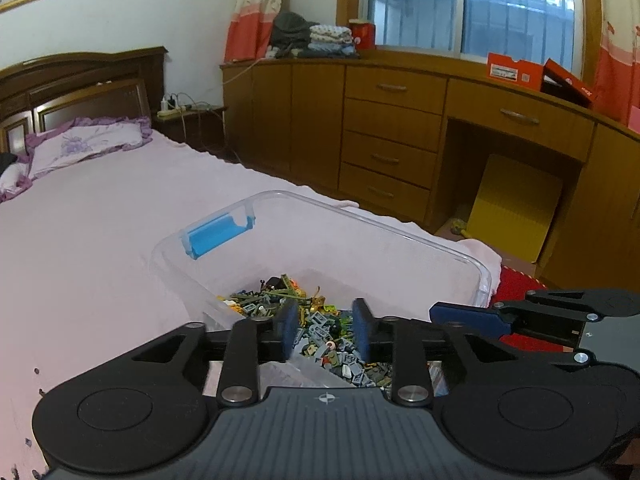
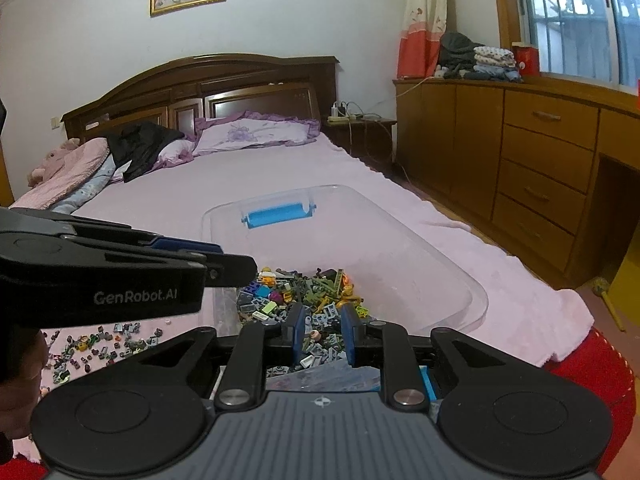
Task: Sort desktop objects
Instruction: 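Carry both held bricks over the clear box and open both tools, then move both open tools back over the scattered bricks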
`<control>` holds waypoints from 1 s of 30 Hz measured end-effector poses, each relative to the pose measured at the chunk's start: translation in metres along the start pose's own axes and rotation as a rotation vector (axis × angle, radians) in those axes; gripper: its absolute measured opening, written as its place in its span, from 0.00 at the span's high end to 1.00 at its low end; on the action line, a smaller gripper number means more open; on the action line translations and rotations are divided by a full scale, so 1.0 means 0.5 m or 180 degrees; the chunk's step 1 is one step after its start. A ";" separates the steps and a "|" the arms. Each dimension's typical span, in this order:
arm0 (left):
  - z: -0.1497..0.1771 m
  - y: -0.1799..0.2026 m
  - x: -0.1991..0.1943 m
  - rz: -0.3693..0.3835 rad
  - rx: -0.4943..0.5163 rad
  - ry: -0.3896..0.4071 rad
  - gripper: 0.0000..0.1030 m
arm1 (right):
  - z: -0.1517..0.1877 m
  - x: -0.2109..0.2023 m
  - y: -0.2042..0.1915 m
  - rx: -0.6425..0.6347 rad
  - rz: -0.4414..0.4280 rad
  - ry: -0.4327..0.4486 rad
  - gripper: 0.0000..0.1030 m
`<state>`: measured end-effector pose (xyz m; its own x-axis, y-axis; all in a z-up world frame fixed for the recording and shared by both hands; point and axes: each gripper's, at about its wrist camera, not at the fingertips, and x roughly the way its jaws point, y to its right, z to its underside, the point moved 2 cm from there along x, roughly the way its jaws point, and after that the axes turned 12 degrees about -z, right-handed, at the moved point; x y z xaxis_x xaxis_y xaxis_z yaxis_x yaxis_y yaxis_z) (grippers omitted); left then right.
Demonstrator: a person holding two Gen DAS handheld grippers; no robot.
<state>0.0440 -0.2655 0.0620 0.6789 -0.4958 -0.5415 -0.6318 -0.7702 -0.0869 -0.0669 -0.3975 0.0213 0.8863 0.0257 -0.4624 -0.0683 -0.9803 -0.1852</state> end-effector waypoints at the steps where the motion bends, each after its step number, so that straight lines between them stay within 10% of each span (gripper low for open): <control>1: 0.002 -0.003 -0.004 -0.0008 -0.0012 0.0006 0.57 | -0.002 0.000 -0.004 -0.0019 0.0000 -0.0001 0.76; 11: 0.049 -0.078 -0.097 -0.0372 -0.0230 0.0152 0.15 | -0.013 0.000 -0.047 -0.0073 -0.0071 0.0059 0.40; 30: 0.294 -0.295 -0.261 -0.1577 -0.0647 -0.0654 0.09 | -0.015 -0.052 -0.306 -0.0724 -0.1226 0.0248 0.20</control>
<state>-0.0062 -0.0285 0.0226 0.7762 0.0165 -0.6303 -0.1584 -0.9625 -0.2202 -0.0763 -0.2498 0.0681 0.8597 0.3908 -0.3289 0.3680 -0.9204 -0.1318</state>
